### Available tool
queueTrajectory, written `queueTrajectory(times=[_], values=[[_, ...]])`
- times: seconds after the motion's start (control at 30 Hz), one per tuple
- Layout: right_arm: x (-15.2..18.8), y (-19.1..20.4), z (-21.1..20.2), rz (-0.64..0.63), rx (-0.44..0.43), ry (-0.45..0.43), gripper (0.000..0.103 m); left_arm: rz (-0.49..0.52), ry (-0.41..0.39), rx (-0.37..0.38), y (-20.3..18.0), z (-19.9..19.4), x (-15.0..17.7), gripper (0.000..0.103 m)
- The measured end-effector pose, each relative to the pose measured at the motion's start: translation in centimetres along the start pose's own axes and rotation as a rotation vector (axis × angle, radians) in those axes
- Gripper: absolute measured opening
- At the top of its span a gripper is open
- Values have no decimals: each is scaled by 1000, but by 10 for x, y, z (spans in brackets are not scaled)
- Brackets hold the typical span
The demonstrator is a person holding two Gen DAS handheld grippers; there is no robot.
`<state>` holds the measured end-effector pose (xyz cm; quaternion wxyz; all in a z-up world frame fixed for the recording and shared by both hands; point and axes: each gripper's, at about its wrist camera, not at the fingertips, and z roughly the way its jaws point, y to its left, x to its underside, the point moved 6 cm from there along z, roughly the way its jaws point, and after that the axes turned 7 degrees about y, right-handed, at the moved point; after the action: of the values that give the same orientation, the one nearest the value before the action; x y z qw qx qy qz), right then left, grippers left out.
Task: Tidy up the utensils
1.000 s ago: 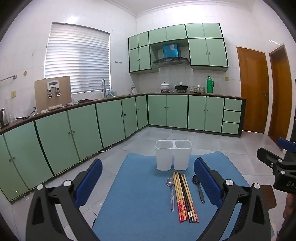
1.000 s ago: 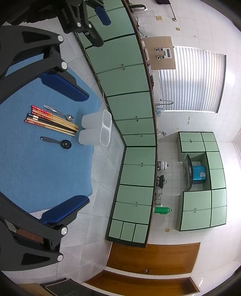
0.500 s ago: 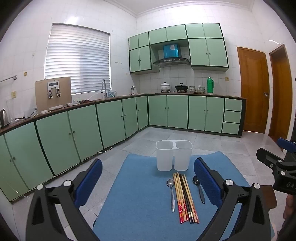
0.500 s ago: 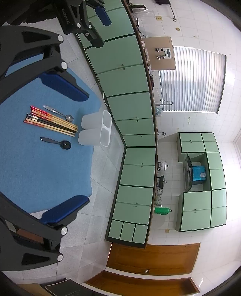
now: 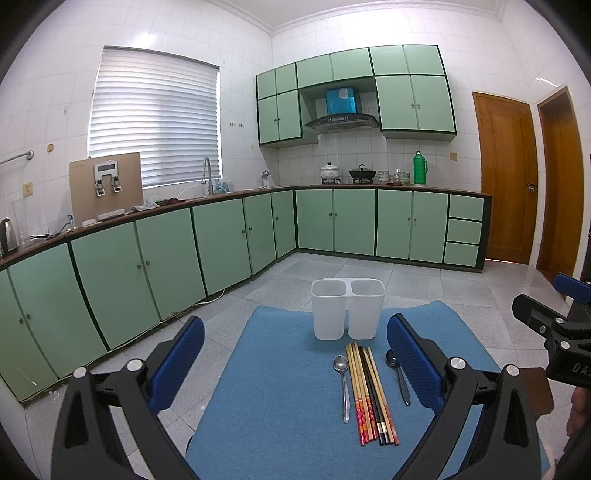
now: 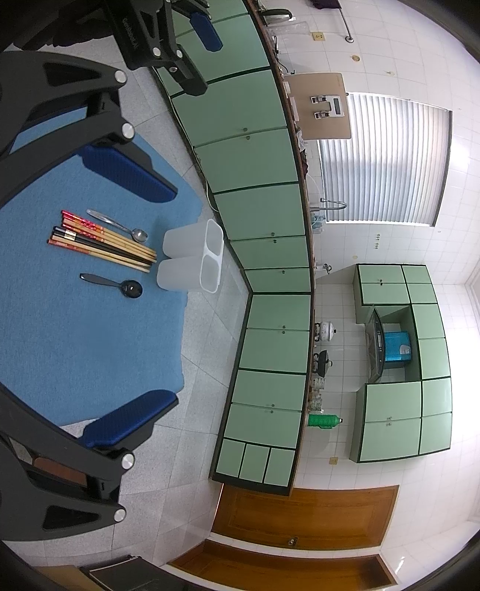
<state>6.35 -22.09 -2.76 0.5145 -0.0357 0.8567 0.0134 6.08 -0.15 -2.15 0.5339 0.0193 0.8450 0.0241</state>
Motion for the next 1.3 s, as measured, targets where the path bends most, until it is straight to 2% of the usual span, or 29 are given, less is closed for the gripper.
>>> queueTrajectory(times=[1.3], values=[[1,0,3,4,-1,8,98,3,6,2,3,4,2,97]])
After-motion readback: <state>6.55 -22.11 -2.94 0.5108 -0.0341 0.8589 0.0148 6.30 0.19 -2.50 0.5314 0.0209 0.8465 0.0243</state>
